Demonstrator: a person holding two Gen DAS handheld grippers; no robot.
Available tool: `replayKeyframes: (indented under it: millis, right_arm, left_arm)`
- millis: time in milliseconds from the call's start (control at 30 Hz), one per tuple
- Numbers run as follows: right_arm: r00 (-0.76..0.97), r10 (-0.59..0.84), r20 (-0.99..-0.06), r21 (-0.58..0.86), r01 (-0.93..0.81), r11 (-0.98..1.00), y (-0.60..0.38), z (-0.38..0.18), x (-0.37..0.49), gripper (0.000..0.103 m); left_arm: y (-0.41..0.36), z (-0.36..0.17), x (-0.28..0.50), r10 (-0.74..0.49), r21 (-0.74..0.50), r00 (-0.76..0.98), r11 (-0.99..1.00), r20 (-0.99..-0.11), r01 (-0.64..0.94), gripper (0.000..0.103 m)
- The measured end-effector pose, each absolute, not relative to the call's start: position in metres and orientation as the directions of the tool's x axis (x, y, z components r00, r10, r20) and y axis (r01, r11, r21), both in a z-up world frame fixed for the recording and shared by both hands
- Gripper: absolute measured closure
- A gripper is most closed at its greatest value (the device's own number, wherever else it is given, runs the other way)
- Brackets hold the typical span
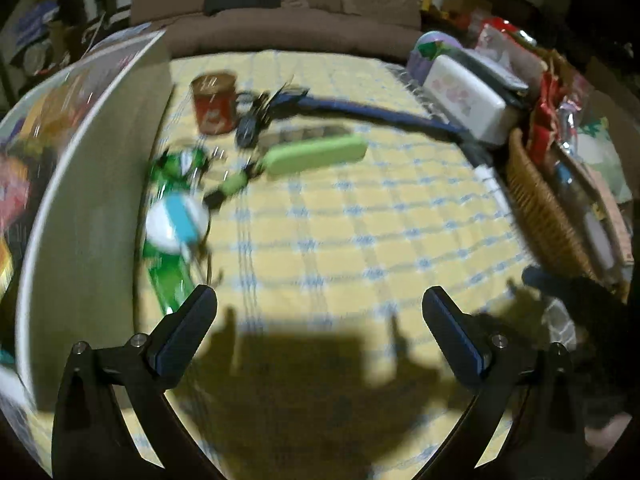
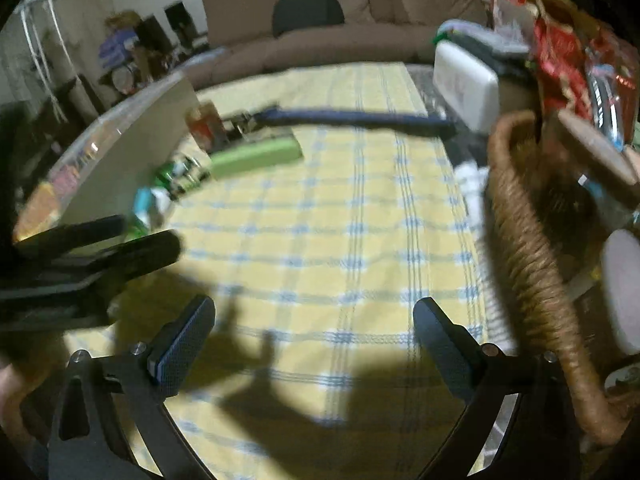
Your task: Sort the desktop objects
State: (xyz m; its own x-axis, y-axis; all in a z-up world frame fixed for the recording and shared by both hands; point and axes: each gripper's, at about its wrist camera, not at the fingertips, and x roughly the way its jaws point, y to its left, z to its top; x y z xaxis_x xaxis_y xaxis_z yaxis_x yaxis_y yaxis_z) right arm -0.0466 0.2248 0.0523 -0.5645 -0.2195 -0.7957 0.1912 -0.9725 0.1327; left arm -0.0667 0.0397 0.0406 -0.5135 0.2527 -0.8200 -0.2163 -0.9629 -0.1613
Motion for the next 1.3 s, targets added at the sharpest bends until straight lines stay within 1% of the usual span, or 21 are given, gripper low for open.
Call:
replayKeyframes:
  millis: [67, 133, 200, 300, 400, 467, 567, 600, 700, 1300]
  right_arm:
    - [-0.567, -0.194, -0.800, 0.096, 0.198, -0.975, 0.223, 0.042, -0.048, 0.002]
    - [-0.569, -0.193, -0.799, 0.091, 0.203, -0.975, 0.221, 0.037, -0.048, 0.002]
    - [-0.565, -0.214, -0.797, 0.116, 0.205, -0.972, 0.219, 0.032, -0.046, 0.002]
    - [-0.573, -0.209, -0.793, 0.111, 0.201, -0.973, 0.217, 0.029, -0.045, 0.002]
    - [-0.569, -0.215, -0.794, 0.130, 0.185, -0.974, 0.218, 0.022, -0.045, 0.000]
    - [-0.587, -0.191, -0.787, 0.102, 0.183, -0.978, 0.214, 0.021, -0.042, 0.000]
    - [-0.585, -0.098, -0.805, -0.015, 0.186, -0.982, 0.198, 0.017, -0.040, 0.000]
    - [-0.591, -0.086, -0.802, -0.032, 0.186, -0.982, 0.196, 0.018, -0.039, 0.000]
    - [-0.585, -0.100, -0.805, -0.007, 0.178, -0.984, 0.201, 0.017, -0.038, 0.000]
    - [-0.585, -0.094, -0.805, -0.015, 0.179, -0.984, 0.200, 0.017, -0.037, 0.000]
  left_arm:
    - [0.032, 0.033, -0.060, 0.249, -0.178, -0.518, -0.967, -0.818, -0.184, 0.001]
    - [0.025, 0.027, -0.051, 0.265, -0.205, -0.519, -0.964, -0.813, -0.172, 0.001]
    - [0.025, 0.024, -0.042, 0.240, -0.179, -0.528, -0.970, -0.815, -0.164, 0.000]
    - [0.019, 0.019, -0.022, 0.232, -0.168, -0.545, -0.972, -0.806, -0.164, 0.000]
    - [0.016, 0.004, -0.013, 0.196, -0.115, -0.543, -0.977, -0.816, -0.179, 0.000]
    - [0.020, 0.004, -0.010, 0.173, -0.075, -0.545, -0.978, -0.820, -0.196, 0.000]
    - [0.027, 0.003, -0.010, 0.126, -0.022, -0.543, -0.981, -0.830, -0.193, 0.000]
    - [0.029, 0.003, -0.009, 0.114, -0.008, -0.546, -0.981, -0.830, -0.192, 0.000]
    - [0.028, 0.003, -0.008, 0.116, -0.015, -0.546, -0.982, -0.830, -0.186, 0.000]
    - [0.029, 0.002, -0.009, 0.114, -0.013, -0.546, -0.983, -0.830, -0.186, 0.000]
